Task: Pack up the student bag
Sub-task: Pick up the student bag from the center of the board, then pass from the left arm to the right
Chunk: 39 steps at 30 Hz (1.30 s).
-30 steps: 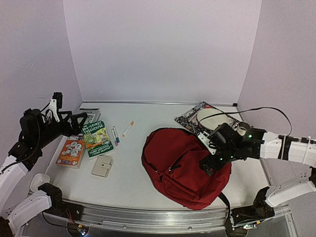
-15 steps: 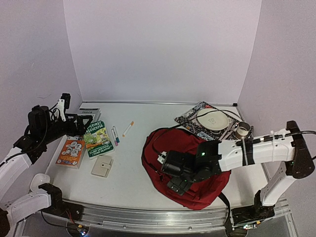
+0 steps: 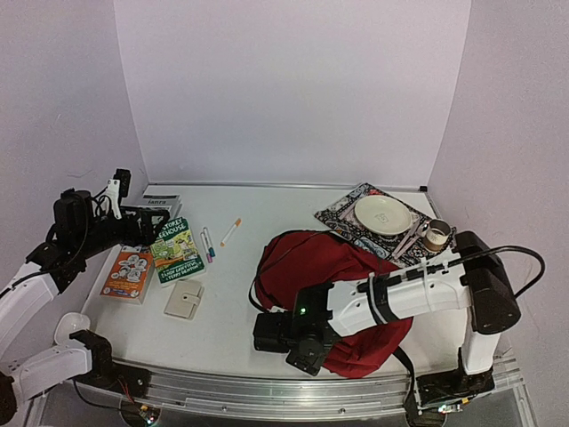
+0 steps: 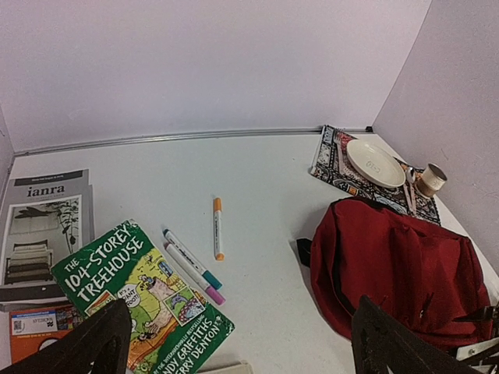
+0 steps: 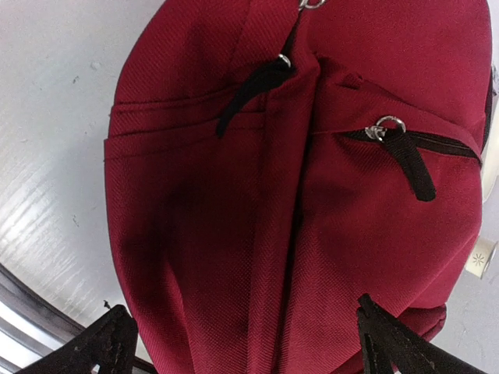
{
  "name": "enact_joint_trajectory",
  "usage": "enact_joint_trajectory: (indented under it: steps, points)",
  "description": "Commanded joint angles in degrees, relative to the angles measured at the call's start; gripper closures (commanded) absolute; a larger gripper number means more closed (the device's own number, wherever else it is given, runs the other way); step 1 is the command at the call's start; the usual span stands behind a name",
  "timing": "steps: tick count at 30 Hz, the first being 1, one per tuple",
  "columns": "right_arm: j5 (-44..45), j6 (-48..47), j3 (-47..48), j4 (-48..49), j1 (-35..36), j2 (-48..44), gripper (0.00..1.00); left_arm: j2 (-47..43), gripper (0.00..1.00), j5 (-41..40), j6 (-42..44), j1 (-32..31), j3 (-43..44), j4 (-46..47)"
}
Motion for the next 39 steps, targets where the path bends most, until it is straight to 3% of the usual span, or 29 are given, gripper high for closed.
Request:
enact_joint_trajectory:
  steps: [1,6,9,12,16,21,31,39]
  points:
    - [0.62,2.93,1.63,-8.85,0.68,3.19,0.02,1.78,0.01,1.58,-0.50,0.20,3.15,-0.18]
    - [-0.35,2.52,2.07,-9.23,0.68,5.74,0.02,2.34,0.01,3.47,-0.56,0.18,3.24,-0.14]
    - [0.96,2.52,0.64,-9.25,0.68,7.24,0.08,3.00,0.01,4.50,-0.76,0.16,3.30,-0.20]
    - [2.27,2.52,-0.06,-9.15,0.66,7.77,0.27,3.74,0.04,5.89,-1.80,-0.01,3.61,-0.18]
    - [3.86,2.10,0.80,-9.71,0.68,5.97,0.64,4.83,0.06,6.54,-4.57,-2.32,4.06,-0.19]
    - [6.67,1.01,3.56,-12.05,0.66,1.80,1.00,5.74,0.08,7.32,-8.30,-3.95,3.49,-0.19]
    - [11.62,-3.54,14.33,-15.72,0.54,-5.95,1.00,5.88,0.08,9.38,-12.98,-5.51,2.23,0.26]
    - [10.46,-8.75,27.91,-15.31,0.17,-7.90,1.00,5.53,0.09,11.30,-14.30,-6.09,1.90,1.17]
